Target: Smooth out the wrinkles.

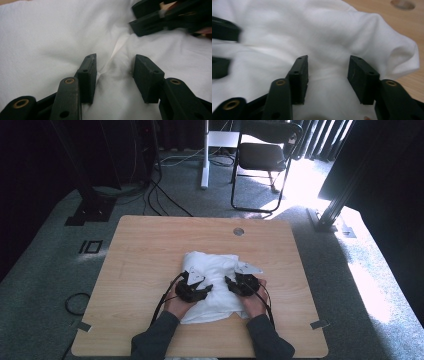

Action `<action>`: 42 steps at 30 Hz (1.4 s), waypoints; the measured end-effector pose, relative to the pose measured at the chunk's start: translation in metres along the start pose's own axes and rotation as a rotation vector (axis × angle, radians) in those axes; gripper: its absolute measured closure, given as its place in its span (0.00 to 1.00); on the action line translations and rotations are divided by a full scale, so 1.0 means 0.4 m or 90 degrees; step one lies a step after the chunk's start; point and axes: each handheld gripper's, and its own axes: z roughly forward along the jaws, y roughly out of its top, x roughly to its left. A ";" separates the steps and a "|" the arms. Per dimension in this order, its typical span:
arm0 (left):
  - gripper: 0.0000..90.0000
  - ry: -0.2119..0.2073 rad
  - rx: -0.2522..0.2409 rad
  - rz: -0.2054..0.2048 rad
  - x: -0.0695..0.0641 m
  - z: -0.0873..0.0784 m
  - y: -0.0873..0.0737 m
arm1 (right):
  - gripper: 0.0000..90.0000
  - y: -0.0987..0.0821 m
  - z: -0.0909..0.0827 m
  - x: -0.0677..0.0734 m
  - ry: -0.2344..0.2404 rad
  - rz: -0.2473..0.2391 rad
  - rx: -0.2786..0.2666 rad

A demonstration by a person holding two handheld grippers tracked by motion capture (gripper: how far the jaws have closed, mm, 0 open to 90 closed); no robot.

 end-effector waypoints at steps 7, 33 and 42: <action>0.65 -0.006 -0.012 -0.014 0.021 0.009 -0.003 | 0.53 -0.028 -0.021 0.019 0.004 -0.009 0.031; 0.54 -0.008 -0.062 -0.087 0.160 -0.060 0.036 | 0.39 0.035 0.046 -0.033 0.013 0.043 0.028; 0.50 0.018 -0.081 -0.094 0.155 -0.187 -0.010 | 0.39 -0.038 -0.069 -0.119 -0.025 0.080 0.017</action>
